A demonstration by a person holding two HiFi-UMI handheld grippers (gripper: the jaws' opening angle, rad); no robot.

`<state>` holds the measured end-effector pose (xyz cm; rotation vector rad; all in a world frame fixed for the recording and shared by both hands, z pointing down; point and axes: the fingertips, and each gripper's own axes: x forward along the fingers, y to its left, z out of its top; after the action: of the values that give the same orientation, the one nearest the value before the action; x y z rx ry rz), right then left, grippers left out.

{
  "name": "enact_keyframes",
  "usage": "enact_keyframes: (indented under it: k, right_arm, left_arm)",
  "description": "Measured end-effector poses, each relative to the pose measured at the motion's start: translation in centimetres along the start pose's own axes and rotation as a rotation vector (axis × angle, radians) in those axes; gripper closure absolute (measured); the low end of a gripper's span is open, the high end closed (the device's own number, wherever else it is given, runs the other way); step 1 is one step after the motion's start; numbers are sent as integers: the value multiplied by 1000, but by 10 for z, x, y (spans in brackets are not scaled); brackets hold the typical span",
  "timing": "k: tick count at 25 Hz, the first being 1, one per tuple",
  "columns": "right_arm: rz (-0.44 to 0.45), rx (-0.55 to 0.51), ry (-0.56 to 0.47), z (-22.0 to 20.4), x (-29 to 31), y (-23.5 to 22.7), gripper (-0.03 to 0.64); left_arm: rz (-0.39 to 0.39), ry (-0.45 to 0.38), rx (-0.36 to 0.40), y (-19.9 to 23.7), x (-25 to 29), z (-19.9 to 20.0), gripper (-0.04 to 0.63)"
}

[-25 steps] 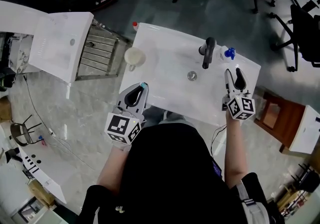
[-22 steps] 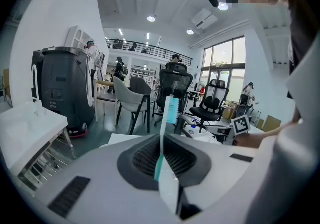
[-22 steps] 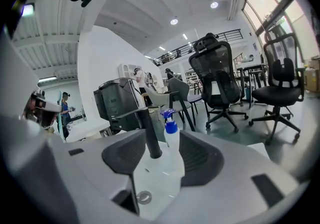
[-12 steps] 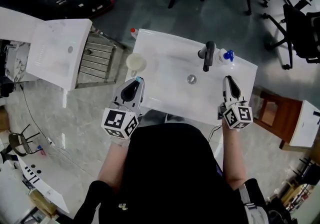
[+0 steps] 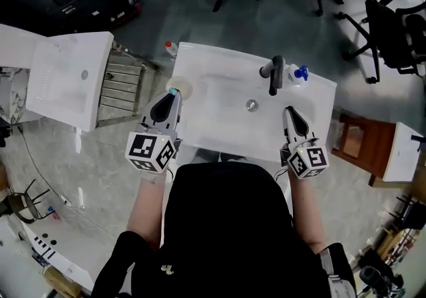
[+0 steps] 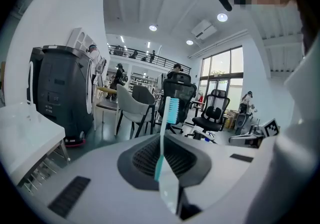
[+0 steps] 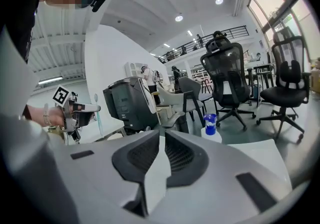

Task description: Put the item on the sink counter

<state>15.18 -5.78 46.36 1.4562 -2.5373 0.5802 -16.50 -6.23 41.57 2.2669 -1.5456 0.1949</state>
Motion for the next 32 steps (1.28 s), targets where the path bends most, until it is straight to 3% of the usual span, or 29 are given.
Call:
enact_keyframes:
  k: [11,18,32]
  right_arm:
    - [-59,-10,56,-13,-9,21,565]
    - [-117,1,89,-22,-14,21,564]
    - [-149,-2,135,-31,-10,32,564]
  left_arm:
    - [-25,12,-46,43,29,-16,560]
    - [-31,56,-80,66,41,-42,560]
    - [-48,141,-136,87,53,-93,560]
